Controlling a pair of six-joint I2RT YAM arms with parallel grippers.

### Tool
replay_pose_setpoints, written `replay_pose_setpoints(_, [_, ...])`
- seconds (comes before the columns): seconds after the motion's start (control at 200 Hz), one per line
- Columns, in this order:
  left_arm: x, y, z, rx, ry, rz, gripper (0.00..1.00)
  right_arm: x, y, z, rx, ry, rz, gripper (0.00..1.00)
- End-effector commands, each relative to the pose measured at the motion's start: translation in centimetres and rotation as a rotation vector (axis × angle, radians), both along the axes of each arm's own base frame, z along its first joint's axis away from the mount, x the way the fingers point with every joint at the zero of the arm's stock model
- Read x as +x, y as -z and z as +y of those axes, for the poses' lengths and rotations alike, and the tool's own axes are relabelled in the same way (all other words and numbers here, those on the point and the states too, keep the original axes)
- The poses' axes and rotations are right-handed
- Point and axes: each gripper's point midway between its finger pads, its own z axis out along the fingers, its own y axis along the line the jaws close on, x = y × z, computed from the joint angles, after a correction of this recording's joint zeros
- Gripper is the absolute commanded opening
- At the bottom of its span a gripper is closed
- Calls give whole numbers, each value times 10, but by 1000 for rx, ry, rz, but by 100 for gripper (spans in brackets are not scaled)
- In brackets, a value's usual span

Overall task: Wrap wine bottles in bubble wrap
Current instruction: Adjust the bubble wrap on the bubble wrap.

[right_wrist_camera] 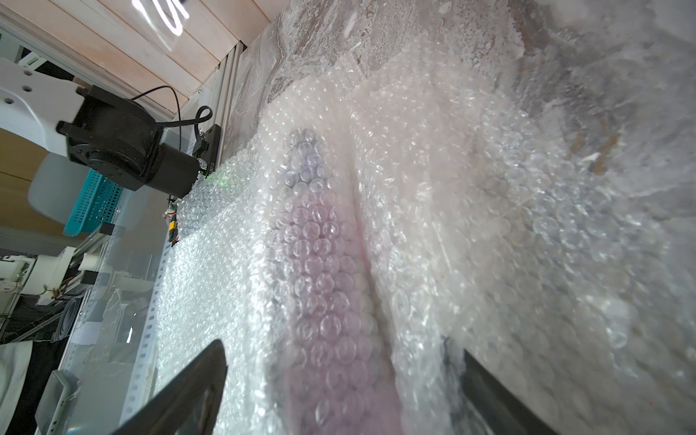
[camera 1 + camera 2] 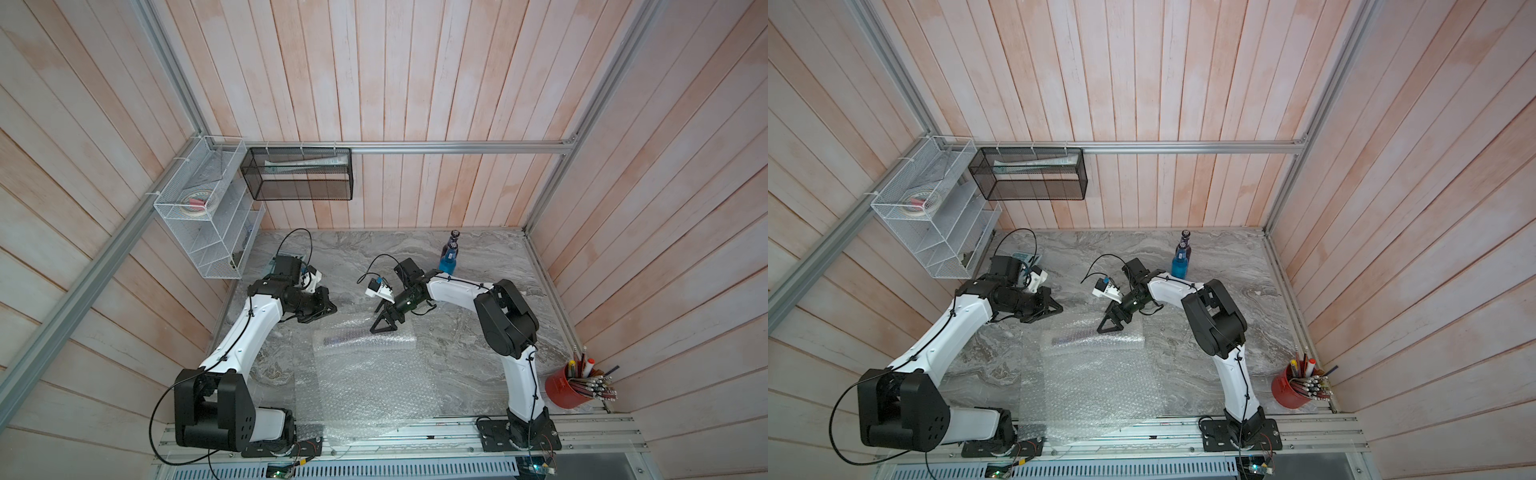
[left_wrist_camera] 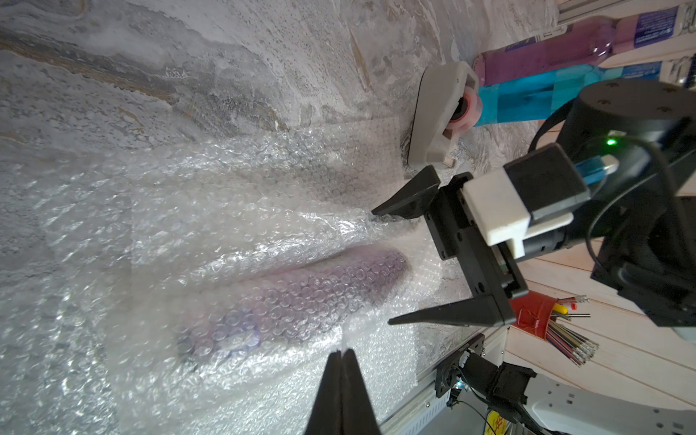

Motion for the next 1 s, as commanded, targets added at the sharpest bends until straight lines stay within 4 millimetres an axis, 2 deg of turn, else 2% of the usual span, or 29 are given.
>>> replay_pose_setpoints(0.0, [2, 3, 0, -3, 13, -5, 0, -16, -8, 1, 6, -40, -9, 88])
replay_pose_setpoints(0.205, [1, 4, 0, 3, 15, 0, 0, -26, -8, 4, -18, -53, -63, 87])
replay_pose_setpoints(0.595, [2, 7, 0, 1, 21, 12, 0, -33, 7, 6, -123, -32, -388, 85])
replay_pose_setpoints(0.735, [1, 8, -1, -1, 24, 14, 0, -33, 6, 8, -134, -25, -485, 83])
replay_pose_setpoints(0.995, [1, 9, -1, -6, 20, 20, 0, -39, 6, 11, -155, -27, -617, 71])
